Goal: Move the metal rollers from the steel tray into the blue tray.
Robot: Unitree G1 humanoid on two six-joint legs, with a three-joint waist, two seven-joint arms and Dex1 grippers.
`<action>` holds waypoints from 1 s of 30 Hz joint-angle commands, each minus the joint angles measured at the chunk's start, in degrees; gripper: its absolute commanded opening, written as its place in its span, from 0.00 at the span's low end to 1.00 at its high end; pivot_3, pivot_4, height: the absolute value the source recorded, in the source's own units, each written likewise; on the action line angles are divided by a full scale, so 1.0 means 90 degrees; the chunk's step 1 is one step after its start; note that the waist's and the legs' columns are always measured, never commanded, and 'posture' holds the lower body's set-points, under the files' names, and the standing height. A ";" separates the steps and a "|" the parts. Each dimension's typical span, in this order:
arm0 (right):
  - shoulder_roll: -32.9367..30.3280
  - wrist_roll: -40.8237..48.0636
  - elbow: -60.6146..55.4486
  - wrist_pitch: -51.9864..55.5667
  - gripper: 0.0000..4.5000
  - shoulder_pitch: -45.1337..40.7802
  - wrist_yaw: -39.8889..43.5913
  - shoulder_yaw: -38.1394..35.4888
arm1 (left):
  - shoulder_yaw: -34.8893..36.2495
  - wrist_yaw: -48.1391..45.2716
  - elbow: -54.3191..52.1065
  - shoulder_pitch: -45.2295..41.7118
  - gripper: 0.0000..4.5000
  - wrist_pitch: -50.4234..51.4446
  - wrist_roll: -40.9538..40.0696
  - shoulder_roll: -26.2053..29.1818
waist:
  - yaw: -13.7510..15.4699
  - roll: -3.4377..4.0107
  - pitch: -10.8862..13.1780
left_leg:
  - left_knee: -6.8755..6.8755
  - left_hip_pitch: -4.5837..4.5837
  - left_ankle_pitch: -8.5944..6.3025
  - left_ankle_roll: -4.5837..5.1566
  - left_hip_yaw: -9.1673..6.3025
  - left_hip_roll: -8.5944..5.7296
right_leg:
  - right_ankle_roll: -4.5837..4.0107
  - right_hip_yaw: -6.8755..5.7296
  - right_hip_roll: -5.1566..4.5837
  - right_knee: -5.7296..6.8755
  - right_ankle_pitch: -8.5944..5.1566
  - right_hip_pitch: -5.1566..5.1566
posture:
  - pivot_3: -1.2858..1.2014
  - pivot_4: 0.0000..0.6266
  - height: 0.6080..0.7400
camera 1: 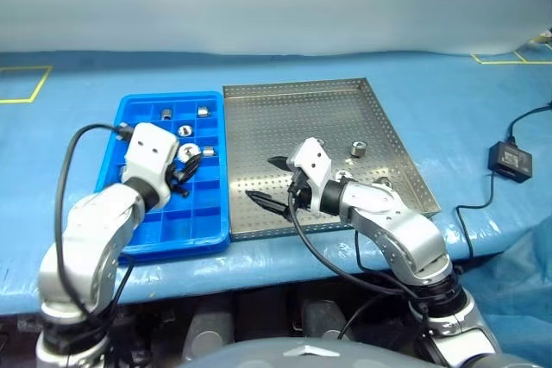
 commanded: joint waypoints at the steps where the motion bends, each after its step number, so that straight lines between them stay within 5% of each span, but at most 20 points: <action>1: 0.0000 0.0014 0.0162 -0.0201 1.00 -0.0209 0.0157 0.0033 | 0.0399 0.0346 -0.0768 0.0314 0.38 0.0368 0.0154 -0.0086 | 0.0117 -0.0001 0.0000 | 0.0002 -0.0001 0.0001 0.0001 -0.0002 -0.0001 | 0.0000 -0.0003 -0.0002 0.0000 0.0000 0.0002 | 0.60 0.24 1.00; 22: -0.0104 -0.0056 0.0487 -0.0114 1.00 -0.0449 0.0288 0.0112 | 0.1061 0.1007 -0.1057 0.1840 0.38 0.0232 0.0151 -0.0393 | 0.0382 -0.0001 0.0000 | -0.0007 -0.0006 0.0001 -0.0002 -0.0006 0.0035 | -0.0019 -0.0023 -0.0008 -0.0002 -0.0011 -0.0007 | 0.62 0.24 1.00; 30: -0.0096 -0.0152 0.0495 -0.0144 1.00 -0.0441 0.0191 0.0111 | 0.1010 0.0998 -0.1057 0.1562 0.94 0.0029 0.0040 -0.0504 | 0.0402 0.0000 0.0000 | -0.0008 -0.0008 0.0000 -0.0002 -0.0006 0.0038 | -0.0020 -0.0025 -0.0009 -0.0003 -0.0012 -0.0010 | 0.61 0.24 1.00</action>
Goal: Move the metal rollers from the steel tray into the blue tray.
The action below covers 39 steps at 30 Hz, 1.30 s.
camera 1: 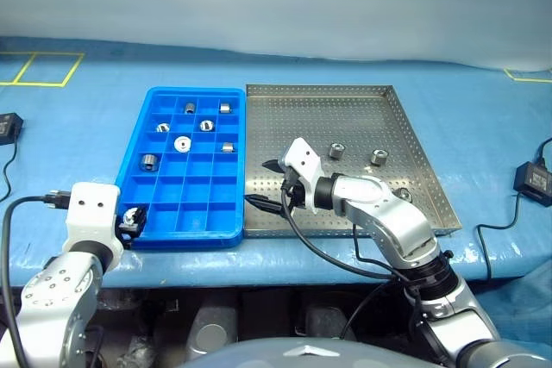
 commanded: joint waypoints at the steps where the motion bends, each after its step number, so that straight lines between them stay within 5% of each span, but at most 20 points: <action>1: 0.0007 -0.0068 -0.0170 -0.0073 1.00 -0.0090 -0.0113 -0.0097 | 0.0068 -0.0070 -0.0313 -0.0366 0.94 -0.0473 -0.0236 -0.0129 | 0.0012 0.0000 0.0000 | 0.0000 0.0000 0.0000 0.0000 0.0000 0.0000 | 0.0000 0.0000 0.0000 0.0000 0.0000 0.0000 | 0.61 0.24 1.00; 6: 0.0132 -0.0167 -0.0189 0.0086 1.00 -0.0062 -0.0539 -0.0287 | -0.0366 -0.0577 -0.0252 -0.0910 0.94 -0.1084 -0.0748 -0.0174 | 0.0035 0.0000 0.0000 | 0.0002 -0.0001 0.0000 -0.0001 0.0004 -0.0001 | 0.0000 0.0001 -0.0002 -0.0002 0.0000 0.0001 | 0.60 0.24 1.00; 10: 0.0609 -0.0572 0.0093 0.0562 1.00 -0.0288 -0.1691 -0.0669 | -0.1473 -0.1095 0.0822 -0.1647 0.94 -0.1786 -0.0858 0.0047 | 0.0025 0.0001 0.0000 | 0.0000 -0.0006 0.0001 -0.0003 0.0005 -0.0020 | -0.0002 0.0000 0.0005 0.0001 0.0001 -0.0003 | 0.58 0.24 1.00; 17: 0.2041 -0.1127 0.0162 0.1292 1.00 -0.0260 -0.3751 -0.1440 | -0.2464 -0.1376 0.1792 -0.2175 0.94 -0.2453 -0.0812 0.0089 | -0.0267 0.0003 -0.0001 | -0.0011 -0.0018 0.0003 -0.0005 0.0007 -0.0029 | -0.0008 0.0005 0.0007 -0.0001 0.0005 -0.0015 | 0.53 0.24 1.00; 27: 0.3197 -0.1498 0.1008 0.0964 1.00 -0.0600 -0.5122 -0.2161 | -0.2930 -0.1440 0.2307 -0.2480 0.94 -0.2868 -0.0815 -0.0001 | -0.0613 0.0006 0.0000 | -0.0010 -0.0011 0.0001 -0.0003 0.0007 -0.0028 | 0.0000 0.0006 0.0009 0.0000 0.0003 -0.0011 | 0.51 0.24 1.00; 39: 0.3470 -0.1545 0.2771 -0.0227 1.00 -0.1095 -0.5966 -0.2798 | -0.3051 -0.1361 0.2347 -0.2499 0.94 -0.2956 -0.0806 -0.0052 | -0.0729 0.0008 0.0001 | -0.0021 -0.0009 0.0001 -0.0002 0.0008 -0.0030 | 0.0001 0.0012 0.0010 0.0000 0.0004 -0.0013 | 0.52 0.24 1.00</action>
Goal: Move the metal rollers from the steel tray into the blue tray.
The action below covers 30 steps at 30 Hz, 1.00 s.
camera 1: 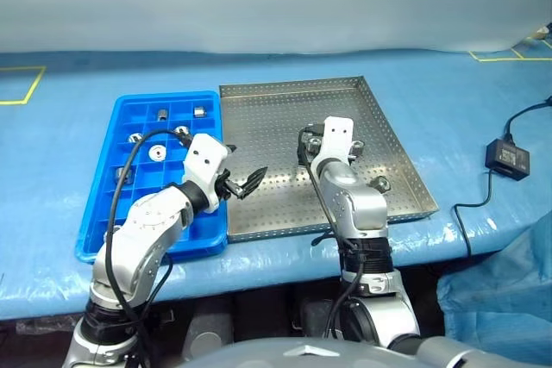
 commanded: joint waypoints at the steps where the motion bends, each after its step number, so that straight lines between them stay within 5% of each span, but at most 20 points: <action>1: 0.0185 0.0117 0.0331 -0.0505 1.00 -0.0440 -0.0059 -0.0169 | -0.0049 0.0050 -0.0054 -0.0074 0.94 -0.0167 0.0014 -0.0032 | -0.0012 0.0000 0.0000 | 0.0000 0.0000 0.0000 0.0000 0.0000 0.0000 | 0.0000 0.0000 0.0000 0.0000 0.0000 0.0001 | 0.52 0.24 1.00; 10: -0.0061 0.0245 0.1839 -0.1309 1.00 -0.1104 0.0034 -0.0390 | -0.0049 0.0156 -0.0109 -0.0005 0.94 -0.0206 0.0040 -0.0009 | -0.0004 0.0002 0.0001 | -0.0001 0.0002 0.0000 0.0000 0.0000 0.0000 | 0.0005 0.0003 0.0001 0.0000 0.0004 0.0002 | 0.53 0.24 1.00; 16: -0.0047 0.0265 0.2300 -0.1241 0.65 -0.1328 -0.0218 -0.0536 | 0.0091 0.0262 -0.0197 0.0128 0.95 -0.0213 0.0051 0.0015 | 0.0041 0.0002 0.0001 | -0.0004 0.0001 0.0000 0.0000 -0.0001 -0.0002 | 0.0008 0.0004 0.0000 0.0000 0.0013 0.0001 | 0.54 0.24 1.00; 19: -0.0016 0.0346 0.2318 -0.1358 0.65 -0.1322 -0.0189 -0.0584 | 0.0103 0.0288 -0.0209 0.0172 0.95 -0.0219 0.0050 0.0027 | 0.0061 0.0002 0.0001 | -0.0004 0.0004 0.0000 0.0000 -0.0001 -0.0001 | 0.0010 0.0003 0.0001 0.0000 0.0010 0.0003 | 0.54 0.24 1.00; 26: 0.0029 0.0561 0.1731 -0.1188 0.41 -0.1167 0.0155 -0.0460 | 0.0195 0.0328 -0.0241 0.0220 0.95 -0.0221 0.0076 0.0078 | 0.0084 0.0005 0.0003 | -0.0004 0.0003 0.0000 0.0000 0.0000 -0.0001 | 0.0010 0.0005 0.0001 0.0000 0.0007 0.0002 | 0.55 0.24 1.00; 30: 0.0073 0.0706 0.1269 -0.0811 0.39 -0.1074 0.0151 -0.0480 | 0.0340 0.0384 -0.0311 0.0304 0.95 -0.0187 0.0083 0.0142 | 0.0104 0.0008 0.0005 | -0.0011 0.0003 0.0000 0.0000 -0.0002 0.0000 | 0.0015 0.0003 0.0001 0.0000 0.0010 0.0000 | 0.55 0.24 1.00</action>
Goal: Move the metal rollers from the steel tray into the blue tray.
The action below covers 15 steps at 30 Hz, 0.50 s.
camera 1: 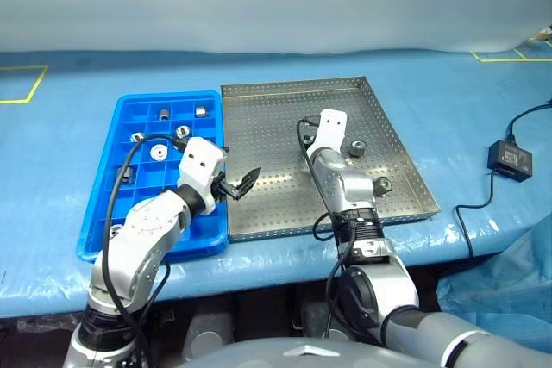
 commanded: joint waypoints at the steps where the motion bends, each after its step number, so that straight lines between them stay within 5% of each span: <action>1: 0.0224 0.0158 -0.0619 0.0276 0.39 0.0008 -0.0002 0.0062 | 0.0235 0.0065 -0.0306 0.0042 0.95 -0.0082 0.0007 0.0083 | 0.0015 0.0000 0.0000 | -0.0002 0.0000 0.0000 0.0000 -0.0001 0.0000 | 0.0000 -0.0001 0.0000 0.0000 0.0000 -0.0001 | 0.55 0.24 1.00; 15: -0.0693 0.0965 -0.2750 0.0546 0.39 0.0084 0.4505 0.3160 | 0.1548 0.0424 -0.1533 0.1169 0.95 0.0292 -0.0017 0.0464 | 0.0229 0.0002 0.0003 | -0.0030 0.0010 -0.0001 -0.0002 -0.0013 0.0032 | -0.0003 -0.0016 0.0007 -0.0001 -0.0014 -0.0001 | 0.62 0.24 1.00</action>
